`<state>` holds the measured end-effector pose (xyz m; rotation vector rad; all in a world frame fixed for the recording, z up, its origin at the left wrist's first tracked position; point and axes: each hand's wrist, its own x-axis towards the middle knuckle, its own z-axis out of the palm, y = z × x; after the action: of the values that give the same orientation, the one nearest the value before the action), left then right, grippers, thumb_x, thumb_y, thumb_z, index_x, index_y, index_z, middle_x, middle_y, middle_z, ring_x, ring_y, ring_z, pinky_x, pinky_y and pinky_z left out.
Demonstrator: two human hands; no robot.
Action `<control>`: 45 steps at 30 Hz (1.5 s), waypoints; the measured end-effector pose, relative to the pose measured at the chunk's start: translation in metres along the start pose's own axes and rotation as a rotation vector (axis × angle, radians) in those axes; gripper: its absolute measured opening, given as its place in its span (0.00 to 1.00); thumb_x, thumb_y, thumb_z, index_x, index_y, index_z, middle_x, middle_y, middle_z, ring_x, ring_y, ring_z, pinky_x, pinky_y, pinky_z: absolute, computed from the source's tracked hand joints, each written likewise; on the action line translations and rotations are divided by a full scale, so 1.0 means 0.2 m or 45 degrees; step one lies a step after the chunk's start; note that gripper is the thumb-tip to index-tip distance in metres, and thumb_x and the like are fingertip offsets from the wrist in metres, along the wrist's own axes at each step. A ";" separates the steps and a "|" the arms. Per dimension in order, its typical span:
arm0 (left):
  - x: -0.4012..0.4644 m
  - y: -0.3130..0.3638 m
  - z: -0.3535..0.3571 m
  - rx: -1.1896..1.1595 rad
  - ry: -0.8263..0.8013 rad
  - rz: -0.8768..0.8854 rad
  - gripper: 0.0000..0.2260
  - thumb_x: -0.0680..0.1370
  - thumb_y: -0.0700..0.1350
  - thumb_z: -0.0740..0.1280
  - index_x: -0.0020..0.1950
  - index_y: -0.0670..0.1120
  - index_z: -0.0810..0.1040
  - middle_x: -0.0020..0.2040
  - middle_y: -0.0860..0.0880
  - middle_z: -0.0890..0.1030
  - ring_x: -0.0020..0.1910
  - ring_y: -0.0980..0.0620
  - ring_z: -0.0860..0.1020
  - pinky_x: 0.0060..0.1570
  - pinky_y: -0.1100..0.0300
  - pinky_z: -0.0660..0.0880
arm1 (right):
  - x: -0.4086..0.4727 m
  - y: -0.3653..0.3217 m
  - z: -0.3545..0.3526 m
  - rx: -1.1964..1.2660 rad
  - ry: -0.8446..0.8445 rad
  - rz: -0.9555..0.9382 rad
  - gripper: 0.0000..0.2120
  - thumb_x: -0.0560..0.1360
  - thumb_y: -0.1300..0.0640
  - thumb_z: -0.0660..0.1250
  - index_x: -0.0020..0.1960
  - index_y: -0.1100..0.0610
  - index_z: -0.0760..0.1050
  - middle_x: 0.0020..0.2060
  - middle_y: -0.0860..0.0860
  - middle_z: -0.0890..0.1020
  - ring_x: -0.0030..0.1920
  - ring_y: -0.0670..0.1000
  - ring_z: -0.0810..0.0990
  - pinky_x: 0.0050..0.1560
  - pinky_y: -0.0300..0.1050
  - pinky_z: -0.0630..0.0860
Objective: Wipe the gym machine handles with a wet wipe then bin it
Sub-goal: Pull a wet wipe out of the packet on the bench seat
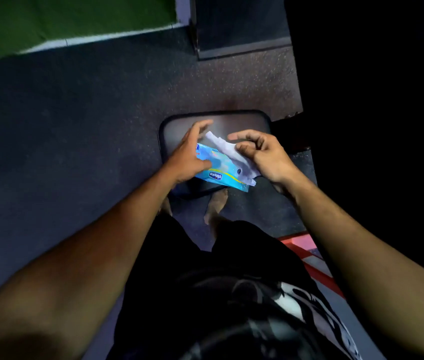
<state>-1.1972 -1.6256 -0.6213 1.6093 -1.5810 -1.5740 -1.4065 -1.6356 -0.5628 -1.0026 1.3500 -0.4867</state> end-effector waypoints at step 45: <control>-1.17 1.62 0.42 0.354 -1.635 1.189 0.14 0.74 0.34 0.76 0.58 0.44 0.82 0.52 0.55 0.84 0.48 0.63 0.79 0.53 0.66 0.72 | -2.13 -0.13 0.78 0.054 1.920 -0.100 0.22 0.70 0.48 0.78 0.62 0.46 0.77 0.59 0.42 0.80 0.59 0.33 0.75 0.56 0.22 0.65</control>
<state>-1.3455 -1.4827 -0.2696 -0.4372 -2.5936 -1.8128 -1.3419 -1.2622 -0.3119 -0.5522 2.5687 -1.4829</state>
